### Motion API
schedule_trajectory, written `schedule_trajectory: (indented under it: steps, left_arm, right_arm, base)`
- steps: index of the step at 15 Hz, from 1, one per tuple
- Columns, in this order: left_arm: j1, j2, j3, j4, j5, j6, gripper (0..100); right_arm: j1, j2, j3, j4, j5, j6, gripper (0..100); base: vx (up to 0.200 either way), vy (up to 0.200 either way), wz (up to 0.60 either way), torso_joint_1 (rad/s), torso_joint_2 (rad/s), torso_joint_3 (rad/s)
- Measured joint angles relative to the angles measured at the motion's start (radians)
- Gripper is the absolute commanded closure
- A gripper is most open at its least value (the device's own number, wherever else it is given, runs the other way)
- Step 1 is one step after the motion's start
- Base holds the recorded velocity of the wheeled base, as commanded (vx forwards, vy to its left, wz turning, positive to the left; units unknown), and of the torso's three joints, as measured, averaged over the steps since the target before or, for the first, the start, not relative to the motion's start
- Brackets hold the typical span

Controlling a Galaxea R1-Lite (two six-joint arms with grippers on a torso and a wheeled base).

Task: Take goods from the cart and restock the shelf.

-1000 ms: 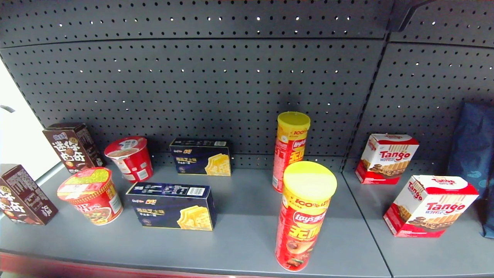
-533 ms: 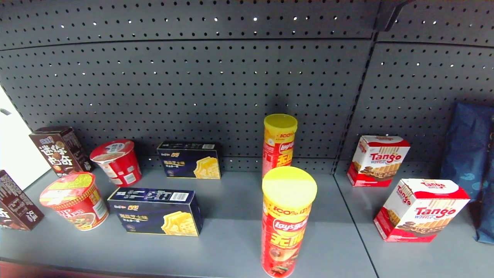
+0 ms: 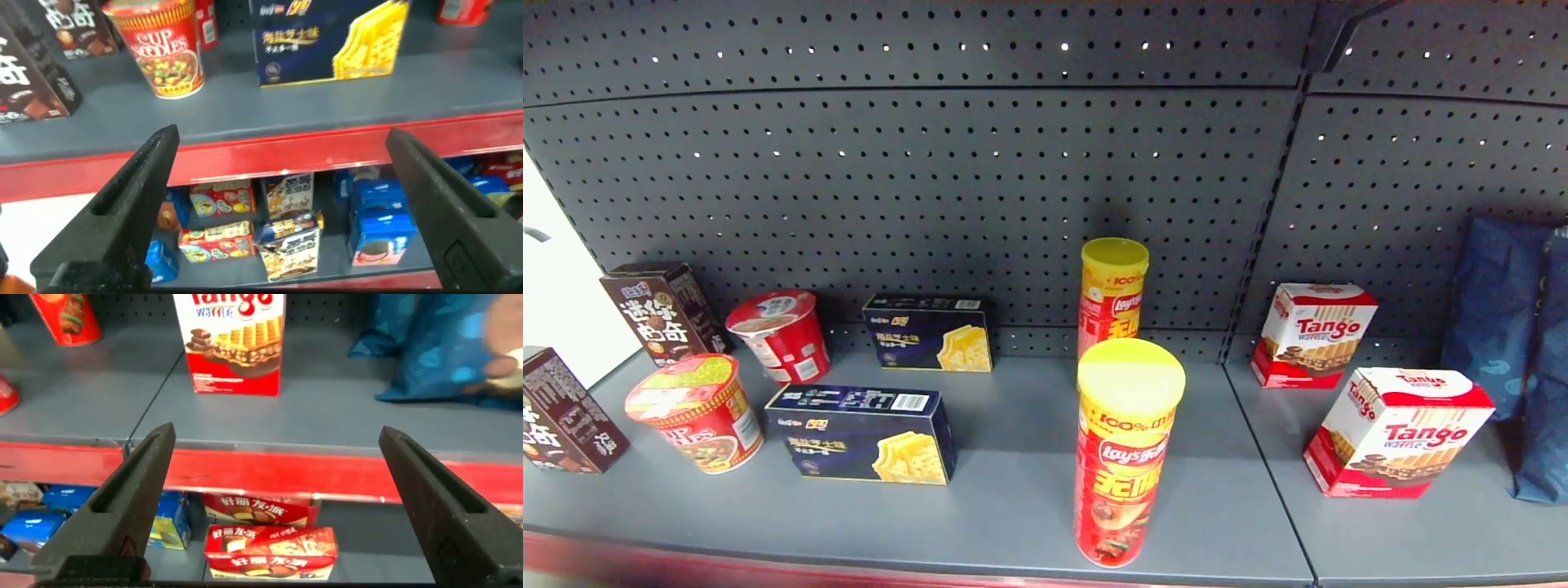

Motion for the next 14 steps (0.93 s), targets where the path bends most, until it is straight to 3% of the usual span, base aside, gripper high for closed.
schedule_trajectory:
  steps: [3,5,14]
  left_arm:
    - [0.000,0.000,0.000,0.000,0.000,0.000,0]
    - [0.000,0.001,-0.001,0.000,0.000,0.000,0]
    - [0.001,0.001,0.000,0.000,0.000,-0.003,0]
  right_arm:
    - [0.000,0.000,0.000,0.000,0.000,0.000,0]
    - [-0.001,0.000,0.000,0.000,0.001,-0.001,0]
    - [0.000,0.000,0.000,0.000,0.001,-0.001,0]
  base:
    - [0.000,0.000,0.00,0.000,0.00,0.000]
    - [0.000,0.000,-0.60,0.007,0.00,0.007]
    - [0.000,0.000,0.00,0.000,0.00,0.000]
